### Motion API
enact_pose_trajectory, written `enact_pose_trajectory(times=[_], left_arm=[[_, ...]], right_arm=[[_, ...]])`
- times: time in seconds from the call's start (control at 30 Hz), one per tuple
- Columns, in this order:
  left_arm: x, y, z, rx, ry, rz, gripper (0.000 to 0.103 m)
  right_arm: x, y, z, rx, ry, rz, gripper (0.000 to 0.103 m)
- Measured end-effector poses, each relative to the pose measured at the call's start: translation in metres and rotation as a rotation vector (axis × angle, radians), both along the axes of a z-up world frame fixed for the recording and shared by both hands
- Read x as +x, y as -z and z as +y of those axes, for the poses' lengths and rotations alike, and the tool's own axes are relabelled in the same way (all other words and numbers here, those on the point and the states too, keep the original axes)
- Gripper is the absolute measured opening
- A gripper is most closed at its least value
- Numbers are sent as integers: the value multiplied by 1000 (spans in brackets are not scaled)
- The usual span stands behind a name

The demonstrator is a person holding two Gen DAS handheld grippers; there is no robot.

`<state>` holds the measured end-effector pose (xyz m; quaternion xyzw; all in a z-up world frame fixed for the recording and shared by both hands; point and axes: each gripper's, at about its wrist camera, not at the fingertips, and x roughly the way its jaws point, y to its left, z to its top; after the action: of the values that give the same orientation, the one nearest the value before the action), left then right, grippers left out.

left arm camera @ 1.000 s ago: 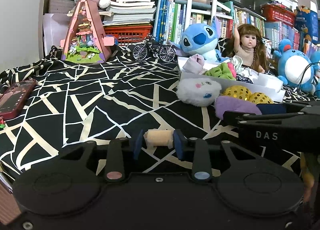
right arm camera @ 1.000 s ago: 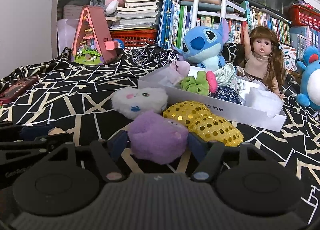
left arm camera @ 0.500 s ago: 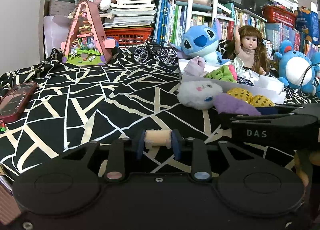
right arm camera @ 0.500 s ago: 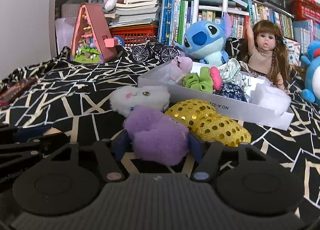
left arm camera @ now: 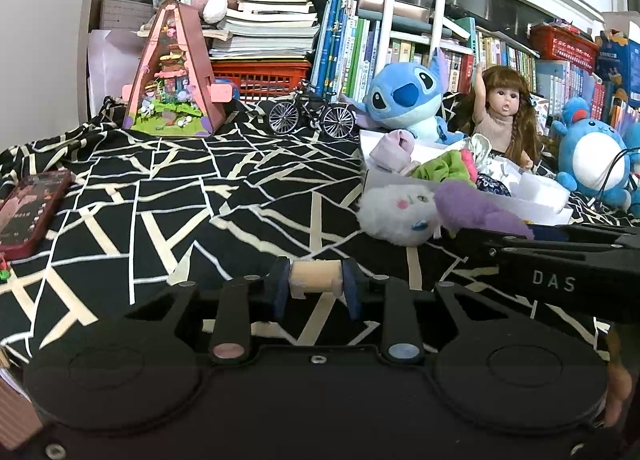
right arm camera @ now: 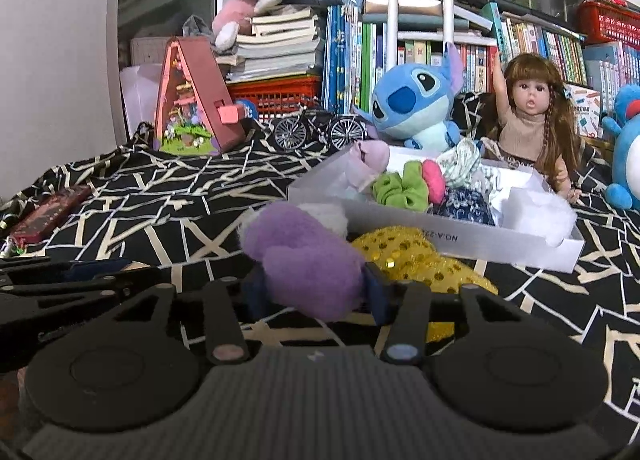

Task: Organize soft objects
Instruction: 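Carry the purple plush and beige roll over the white box with both tools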

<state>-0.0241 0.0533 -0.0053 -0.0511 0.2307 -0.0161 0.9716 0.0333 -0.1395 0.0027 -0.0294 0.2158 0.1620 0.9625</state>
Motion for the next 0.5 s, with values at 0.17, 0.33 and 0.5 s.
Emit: enact_pose_trajectory(times=[0.17,0.33,0.5], left_arm=[[11,-10,-2,-8,20,12,27],[26,-25,-5,-23,50,13,27],[49,-47,-9,-53,91,15,27]], right_arm=[[0,-9,-5,7,5,-22,54],[3,-19,-13,11,18,-43,54],[10,-32,-26,12,45,-65,54]])
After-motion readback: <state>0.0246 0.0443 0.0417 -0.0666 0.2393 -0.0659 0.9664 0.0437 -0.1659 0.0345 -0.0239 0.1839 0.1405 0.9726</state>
